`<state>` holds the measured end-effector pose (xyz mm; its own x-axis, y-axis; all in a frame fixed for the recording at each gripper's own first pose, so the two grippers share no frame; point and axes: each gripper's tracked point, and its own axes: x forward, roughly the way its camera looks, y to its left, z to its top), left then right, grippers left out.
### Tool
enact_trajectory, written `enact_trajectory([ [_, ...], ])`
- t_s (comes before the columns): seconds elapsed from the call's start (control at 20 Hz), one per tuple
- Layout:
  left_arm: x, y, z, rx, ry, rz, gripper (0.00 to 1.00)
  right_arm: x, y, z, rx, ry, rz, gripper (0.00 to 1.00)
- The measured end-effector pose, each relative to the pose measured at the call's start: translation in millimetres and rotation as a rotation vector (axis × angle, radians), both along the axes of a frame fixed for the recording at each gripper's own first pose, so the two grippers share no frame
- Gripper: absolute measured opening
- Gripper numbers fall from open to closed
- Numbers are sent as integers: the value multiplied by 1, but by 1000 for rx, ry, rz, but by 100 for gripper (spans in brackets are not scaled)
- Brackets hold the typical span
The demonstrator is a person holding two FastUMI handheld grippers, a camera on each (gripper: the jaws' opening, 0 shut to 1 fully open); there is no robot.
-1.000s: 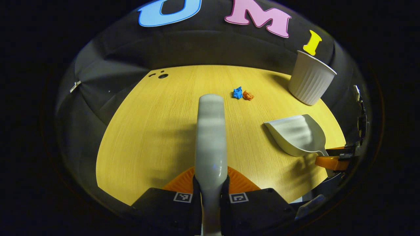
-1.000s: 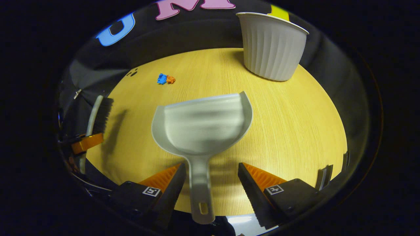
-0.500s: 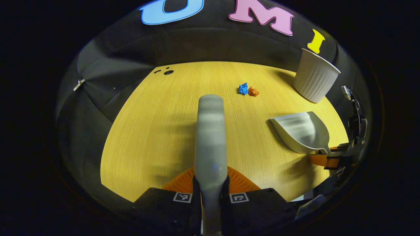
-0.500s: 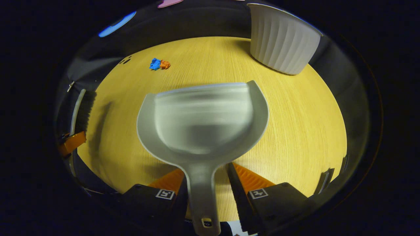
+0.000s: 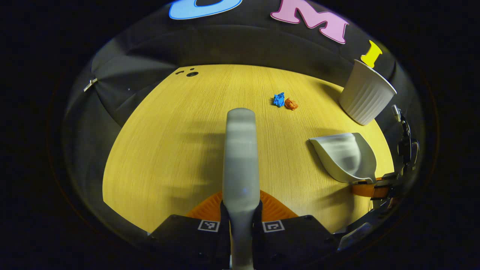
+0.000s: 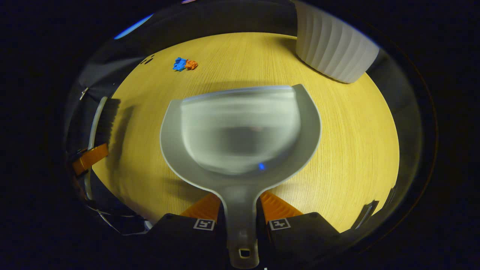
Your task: Pick up the small broom and dustpan from the desktop, sweep the trash into the dustpan with the broom, and then empty the trash into the garbage bin.
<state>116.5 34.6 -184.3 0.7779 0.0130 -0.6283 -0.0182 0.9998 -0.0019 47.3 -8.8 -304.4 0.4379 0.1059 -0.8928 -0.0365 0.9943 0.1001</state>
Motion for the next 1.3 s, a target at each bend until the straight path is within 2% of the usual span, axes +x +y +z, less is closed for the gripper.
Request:
enact_trajectory([
  [0.05, 5, 1, 1, 9, 2, -4, 27, 1, 1, 1, 7, -2, 4, 34],
  [0.1, 10, 2, 2, 24, 3, -10, 27, 1, 1, 0, 13, -4, 9, 36],
  [0.25, 31, 6, 10, 73, 5, -26, 28, 1, 1, 0, 31, 1, 21, 35],
  [0.4, 55, 5, 16, 104, 10, -44, 27, 2, -3, 0, 4, -5, 76, 35],
  [0.7, 115, -3, 18, 171, 50, -130, 27, 11, -18, 16, 7, -22, 135, 34],
  [0.95, 176, -4, 31, 244, 59, -161, 27, 24, -29, 36, 12, -41, 163, 35],
  [1.1, 209, -9, 37, 326, 69, -226, 27, 29, -36, 39, 21, -35, 174, 34],
  [1.3, 232, -30, 31, 425, 103, -388, 27, 31, -45, 37, 0, -45, 208, 34],
])
